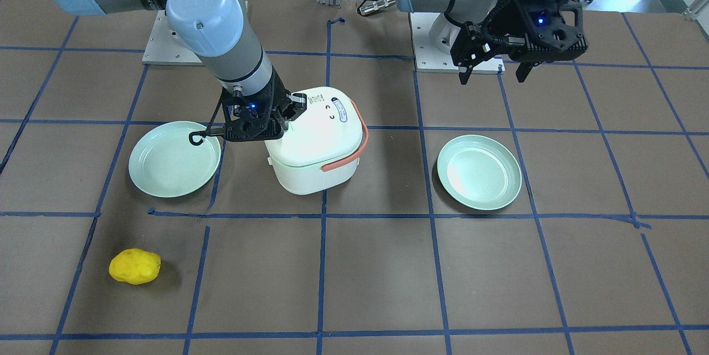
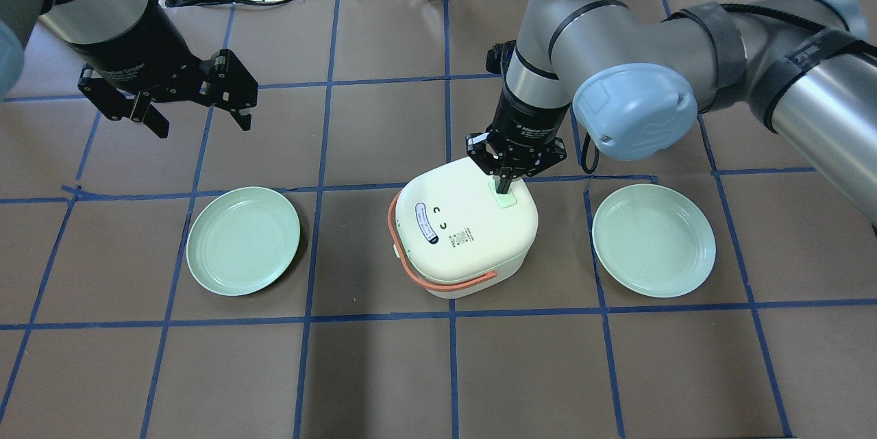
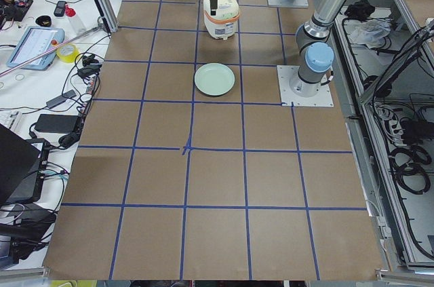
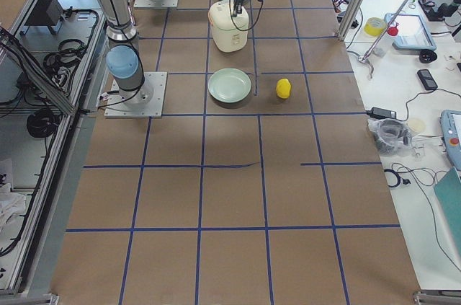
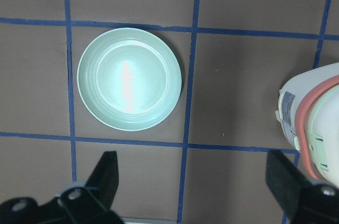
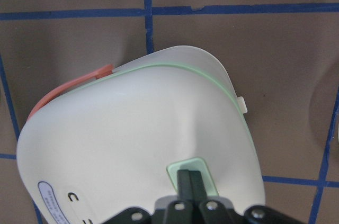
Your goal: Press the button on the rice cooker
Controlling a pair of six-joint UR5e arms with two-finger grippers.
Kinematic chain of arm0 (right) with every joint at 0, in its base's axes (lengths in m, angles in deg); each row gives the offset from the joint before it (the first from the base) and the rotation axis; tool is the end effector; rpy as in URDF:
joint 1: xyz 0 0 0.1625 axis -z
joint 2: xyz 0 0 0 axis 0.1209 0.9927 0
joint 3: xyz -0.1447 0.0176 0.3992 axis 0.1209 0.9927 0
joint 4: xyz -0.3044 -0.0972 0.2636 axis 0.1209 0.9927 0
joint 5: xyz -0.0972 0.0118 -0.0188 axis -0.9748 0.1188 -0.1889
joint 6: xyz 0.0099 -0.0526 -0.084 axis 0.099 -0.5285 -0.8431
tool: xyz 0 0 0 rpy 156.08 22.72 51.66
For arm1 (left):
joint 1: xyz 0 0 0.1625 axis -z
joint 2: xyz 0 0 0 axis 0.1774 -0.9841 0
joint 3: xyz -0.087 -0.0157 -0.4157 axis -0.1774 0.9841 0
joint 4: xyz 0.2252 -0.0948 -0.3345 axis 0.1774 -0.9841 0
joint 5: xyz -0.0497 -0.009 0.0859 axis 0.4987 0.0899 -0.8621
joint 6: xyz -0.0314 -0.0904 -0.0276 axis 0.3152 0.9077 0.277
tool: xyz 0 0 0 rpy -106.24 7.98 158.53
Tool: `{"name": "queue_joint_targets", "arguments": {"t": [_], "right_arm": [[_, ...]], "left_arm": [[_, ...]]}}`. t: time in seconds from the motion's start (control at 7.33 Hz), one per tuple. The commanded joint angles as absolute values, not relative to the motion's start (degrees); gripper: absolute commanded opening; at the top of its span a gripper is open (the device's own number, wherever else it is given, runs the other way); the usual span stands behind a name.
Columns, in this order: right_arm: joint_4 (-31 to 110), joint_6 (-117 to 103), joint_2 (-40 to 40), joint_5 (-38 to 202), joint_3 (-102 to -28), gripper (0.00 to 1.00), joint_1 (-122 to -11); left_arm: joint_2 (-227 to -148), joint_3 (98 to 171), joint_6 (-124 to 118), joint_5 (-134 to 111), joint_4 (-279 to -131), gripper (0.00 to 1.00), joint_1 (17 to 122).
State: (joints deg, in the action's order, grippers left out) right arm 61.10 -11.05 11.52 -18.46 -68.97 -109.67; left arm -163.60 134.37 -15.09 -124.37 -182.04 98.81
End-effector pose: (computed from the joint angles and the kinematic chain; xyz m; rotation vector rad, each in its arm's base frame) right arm 0.2672 -0.4811 0.3707 0.0134 2.9480 0.2516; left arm -0.1198 -0.4624 0.5115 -0.1149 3.1181 -0.0124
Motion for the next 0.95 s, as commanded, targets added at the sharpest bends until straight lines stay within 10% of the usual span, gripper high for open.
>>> {"name": "queue_joint_targets", "arguments": {"t": [0.0,0.14,0.27,0.82], "right_arm": [[60.2,-5.0,12.3,-16.7,-65.1,0.35,-110.0],[60.1,-3.0,12.6,-16.7,-62.4,0.81,-109.8],[59.1,-2.1,12.6,-17.4,-59.2,0.96,-109.4],[57.3,-3.8,12.6,-20.5,-55.3,1.0,-104.8]], "left_arm": [[-163.6,134.4,-15.1,-124.4,-182.0,1.0,98.8],[-163.6,134.4,-15.1,-124.4,-182.0,1.0,98.8],[-163.7,134.4,-15.1,-124.4,-182.0,1.0,98.8],[-163.6,134.4,-15.1,-124.4,-182.0,1.0,98.8]]}}
